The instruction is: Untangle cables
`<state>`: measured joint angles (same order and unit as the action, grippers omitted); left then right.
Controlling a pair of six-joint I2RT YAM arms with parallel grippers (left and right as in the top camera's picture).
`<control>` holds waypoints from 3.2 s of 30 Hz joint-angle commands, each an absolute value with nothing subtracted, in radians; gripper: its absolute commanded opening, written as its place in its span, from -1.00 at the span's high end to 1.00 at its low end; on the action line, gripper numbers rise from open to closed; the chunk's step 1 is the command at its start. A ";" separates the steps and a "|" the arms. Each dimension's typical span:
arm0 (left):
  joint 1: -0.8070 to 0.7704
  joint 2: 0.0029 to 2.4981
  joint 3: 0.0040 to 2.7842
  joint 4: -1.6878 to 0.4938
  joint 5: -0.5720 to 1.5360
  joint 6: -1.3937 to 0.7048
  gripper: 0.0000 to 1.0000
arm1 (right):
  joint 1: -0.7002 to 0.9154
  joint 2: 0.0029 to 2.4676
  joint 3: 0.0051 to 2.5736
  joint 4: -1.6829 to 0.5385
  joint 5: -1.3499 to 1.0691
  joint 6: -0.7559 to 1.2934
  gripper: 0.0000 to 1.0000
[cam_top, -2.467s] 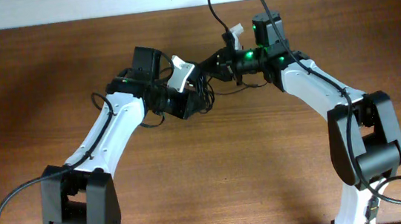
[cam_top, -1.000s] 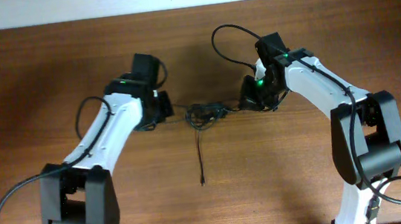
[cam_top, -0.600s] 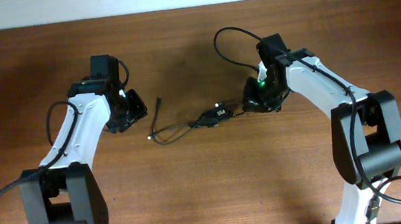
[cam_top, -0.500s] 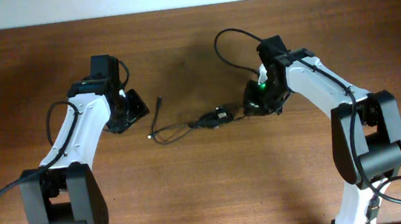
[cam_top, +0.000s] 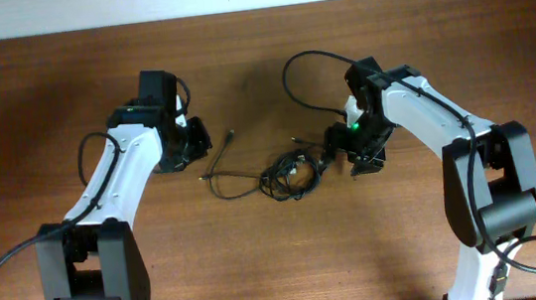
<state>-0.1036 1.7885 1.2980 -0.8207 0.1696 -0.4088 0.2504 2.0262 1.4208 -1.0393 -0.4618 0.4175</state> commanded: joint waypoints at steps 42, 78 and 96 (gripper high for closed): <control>-0.115 1.939 1.310 -0.739 0.503 -0.135 1.00 | 0.336 1.937 1.373 -0.751 -0.486 0.312 0.81; -0.194 2.054 1.311 -0.699 0.370 -0.171 0.81 | 0.516 2.022 1.371 -0.658 -0.324 0.297 0.28; -0.197 2.058 1.536 -1.000 0.369 -0.020 0.25 | 0.497 2.022 1.325 -0.688 -0.279 0.826 0.92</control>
